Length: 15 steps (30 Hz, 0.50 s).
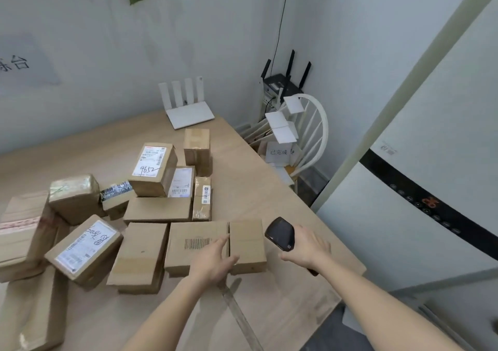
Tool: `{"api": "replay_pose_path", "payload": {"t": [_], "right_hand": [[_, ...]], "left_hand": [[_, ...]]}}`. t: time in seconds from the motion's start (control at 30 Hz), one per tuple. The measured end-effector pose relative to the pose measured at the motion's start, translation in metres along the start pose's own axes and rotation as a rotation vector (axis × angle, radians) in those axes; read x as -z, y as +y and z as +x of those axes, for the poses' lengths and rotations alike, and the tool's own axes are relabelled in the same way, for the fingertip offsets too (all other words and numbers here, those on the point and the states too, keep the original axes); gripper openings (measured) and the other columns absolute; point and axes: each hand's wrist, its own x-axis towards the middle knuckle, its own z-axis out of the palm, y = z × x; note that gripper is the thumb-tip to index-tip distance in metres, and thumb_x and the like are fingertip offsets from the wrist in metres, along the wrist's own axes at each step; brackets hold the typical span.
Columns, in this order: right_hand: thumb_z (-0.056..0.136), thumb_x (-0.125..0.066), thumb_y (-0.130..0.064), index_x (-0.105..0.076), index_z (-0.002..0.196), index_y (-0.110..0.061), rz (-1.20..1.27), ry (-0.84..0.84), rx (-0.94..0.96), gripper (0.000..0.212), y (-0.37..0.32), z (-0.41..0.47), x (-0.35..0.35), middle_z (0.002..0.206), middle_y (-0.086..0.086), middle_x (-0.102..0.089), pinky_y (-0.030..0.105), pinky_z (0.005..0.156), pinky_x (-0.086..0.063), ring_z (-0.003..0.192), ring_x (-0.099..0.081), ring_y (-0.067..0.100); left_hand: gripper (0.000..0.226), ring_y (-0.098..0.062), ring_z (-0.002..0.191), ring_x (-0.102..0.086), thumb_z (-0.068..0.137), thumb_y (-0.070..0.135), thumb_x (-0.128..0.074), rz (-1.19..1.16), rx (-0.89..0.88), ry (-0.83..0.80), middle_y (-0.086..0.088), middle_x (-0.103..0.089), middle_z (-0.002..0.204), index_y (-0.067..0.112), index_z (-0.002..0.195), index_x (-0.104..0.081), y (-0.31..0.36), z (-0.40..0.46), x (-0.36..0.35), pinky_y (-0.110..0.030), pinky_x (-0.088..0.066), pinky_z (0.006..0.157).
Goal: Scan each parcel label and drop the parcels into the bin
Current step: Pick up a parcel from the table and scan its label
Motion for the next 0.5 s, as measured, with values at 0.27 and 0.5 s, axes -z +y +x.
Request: {"api": "replay_pose_path", "payload": {"t": [0.27, 0.5], "right_hand": [[0.074, -0.075, -0.052, -0.052, 0.127, -0.026, 0.000, -0.091, 0.072, 0.063, 0.016, 0.069, -0.027, 0.128, -0.003, -0.061, 0.033, 0.077, -0.042, 0.120, -0.061, 0.026], [0.075, -0.076, -0.051, -0.051, 0.130, -0.026, 0.035, -0.170, 0.146, 0.066, 0.032, 0.111, -0.036, 0.129, -0.004, -0.060, 0.033, 0.079, -0.044, 0.120, -0.060, 0.026]], "left_hand": [[0.068, -0.022, 0.133, -0.047, 0.094, 0.043, -0.059, -0.084, 0.130, -0.022, 0.000, -0.046, 0.151, 0.022, 0.154, -0.035, 0.001, 0.043, -0.037, -0.036, -0.040, 0.108], [0.063, -0.022, 0.131, -0.049, 0.094, 0.037, -0.059, -0.068, 0.199, 0.096, 0.000, -0.052, 0.145, 0.020, 0.152, -0.038, 0.020, 0.066, -0.050, -0.035, -0.041, 0.105]]}}
